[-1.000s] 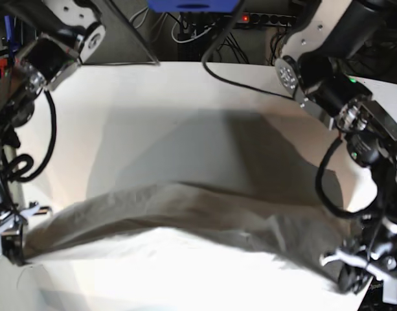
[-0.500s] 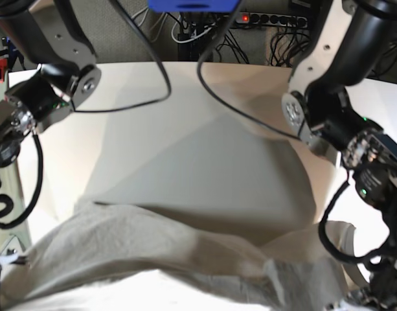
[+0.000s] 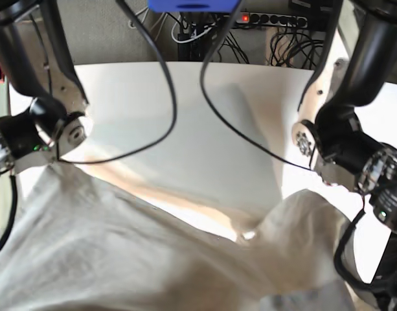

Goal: Layout the t-shirt on the table in an organized manner, then fold the t-shirt properly
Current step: 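Carry the raised shirt with both grippers over the hem and lower it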

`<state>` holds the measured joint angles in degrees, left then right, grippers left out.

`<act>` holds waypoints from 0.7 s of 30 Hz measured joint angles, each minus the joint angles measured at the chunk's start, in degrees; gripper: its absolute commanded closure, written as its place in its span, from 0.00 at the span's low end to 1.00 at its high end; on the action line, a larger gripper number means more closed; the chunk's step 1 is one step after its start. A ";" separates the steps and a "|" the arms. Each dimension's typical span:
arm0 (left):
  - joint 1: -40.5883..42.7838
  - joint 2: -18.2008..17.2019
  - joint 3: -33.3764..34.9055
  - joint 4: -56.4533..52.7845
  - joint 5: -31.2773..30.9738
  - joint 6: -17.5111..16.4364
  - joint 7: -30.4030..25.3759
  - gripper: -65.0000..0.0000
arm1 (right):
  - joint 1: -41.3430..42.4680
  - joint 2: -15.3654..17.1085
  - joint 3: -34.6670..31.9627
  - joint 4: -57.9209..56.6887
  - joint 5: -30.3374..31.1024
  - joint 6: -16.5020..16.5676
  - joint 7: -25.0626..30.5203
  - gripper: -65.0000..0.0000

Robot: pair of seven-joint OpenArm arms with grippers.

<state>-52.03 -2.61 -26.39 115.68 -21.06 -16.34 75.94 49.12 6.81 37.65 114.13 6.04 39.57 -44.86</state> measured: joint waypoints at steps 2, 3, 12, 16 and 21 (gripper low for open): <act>1.81 -0.28 -0.04 -0.02 0.09 0.00 0.46 1.00 | 1.38 1.75 0.17 -0.07 -0.11 0.00 -0.33 1.00; 2.62 -0.31 -0.13 -0.02 0.31 -0.02 0.59 1.00 | 2.01 2.29 0.20 -0.07 -0.02 0.00 -0.07 1.00; 9.62 -0.07 -0.13 -1.07 0.55 0.09 0.28 1.00 | -2.10 1.79 0.22 -5.27 0.31 0.02 0.70 1.00; 10.78 0.13 0.26 -4.96 0.42 0.15 -3.56 1.00 | -3.54 0.28 0.02 -12.83 0.09 0.02 4.83 1.00; 13.68 -0.02 0.28 -12.59 3.82 0.48 -9.38 1.00 | -5.18 0.13 0.17 -21.14 -0.59 0.02 7.48 1.00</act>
<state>-38.35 -2.63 -26.11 103.09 -17.23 -15.86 66.57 43.94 6.94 37.82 92.99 5.45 39.59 -37.39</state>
